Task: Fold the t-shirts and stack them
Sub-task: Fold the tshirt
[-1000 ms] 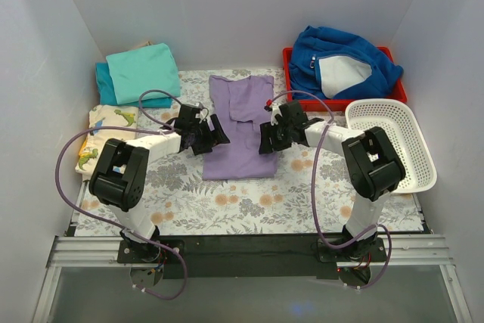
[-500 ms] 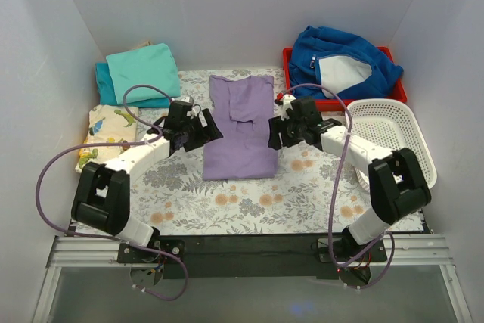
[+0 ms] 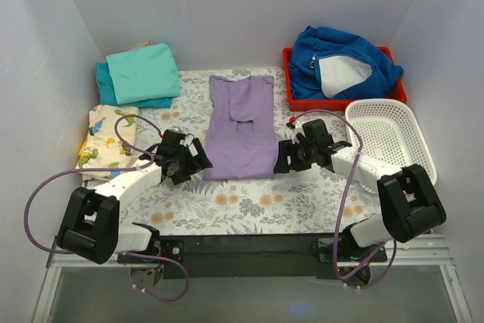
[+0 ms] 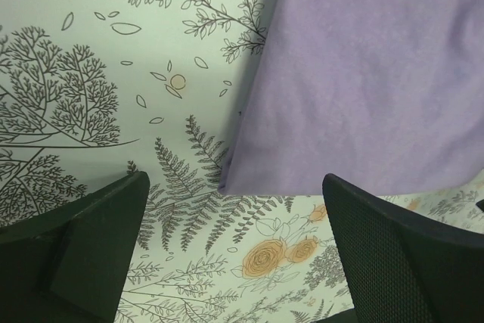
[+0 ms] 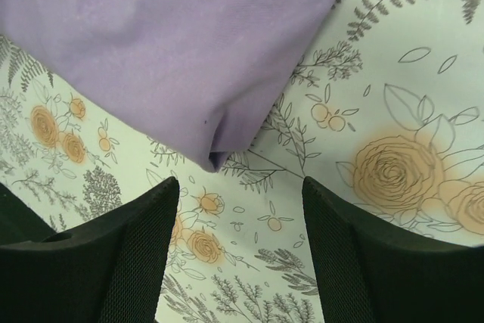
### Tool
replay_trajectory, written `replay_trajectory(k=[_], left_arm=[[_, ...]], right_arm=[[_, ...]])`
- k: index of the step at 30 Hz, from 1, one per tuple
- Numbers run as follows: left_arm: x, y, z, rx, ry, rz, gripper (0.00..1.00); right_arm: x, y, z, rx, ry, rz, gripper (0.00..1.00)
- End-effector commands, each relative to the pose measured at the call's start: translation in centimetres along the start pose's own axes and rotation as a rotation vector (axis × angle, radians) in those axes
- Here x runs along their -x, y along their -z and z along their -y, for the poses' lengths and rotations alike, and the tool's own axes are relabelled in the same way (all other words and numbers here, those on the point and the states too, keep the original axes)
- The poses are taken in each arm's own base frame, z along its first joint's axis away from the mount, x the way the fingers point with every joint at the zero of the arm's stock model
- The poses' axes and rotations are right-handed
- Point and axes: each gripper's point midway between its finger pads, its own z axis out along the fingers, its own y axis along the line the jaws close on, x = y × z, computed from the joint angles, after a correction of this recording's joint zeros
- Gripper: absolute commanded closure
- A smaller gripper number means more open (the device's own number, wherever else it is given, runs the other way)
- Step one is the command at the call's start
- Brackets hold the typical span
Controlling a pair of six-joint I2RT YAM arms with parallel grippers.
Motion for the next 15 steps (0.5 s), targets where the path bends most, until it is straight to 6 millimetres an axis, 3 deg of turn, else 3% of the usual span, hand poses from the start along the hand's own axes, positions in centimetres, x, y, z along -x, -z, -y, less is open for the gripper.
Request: replay_trajectory(k=[1, 6, 15], left_arm=[[1.0, 1.2, 0.8, -0.045, 0.027, 0.061, 0.02], [0.2, 0.7, 1.1, -0.090, 0.017, 0.046, 0.02], [-1.8, -0.6, 1.8, -0.180, 0.029, -0.038, 0.02]], right_arm=[[1.2, 0.7, -1.7, 0.078, -0.020, 0.071, 0.28], [-0.5, -0.1, -1.8, 0.122, -0.066, 0.049, 0.28], [-0.5, -1.6, -2.2, 0.191, -0.112, 0.064, 0.28]])
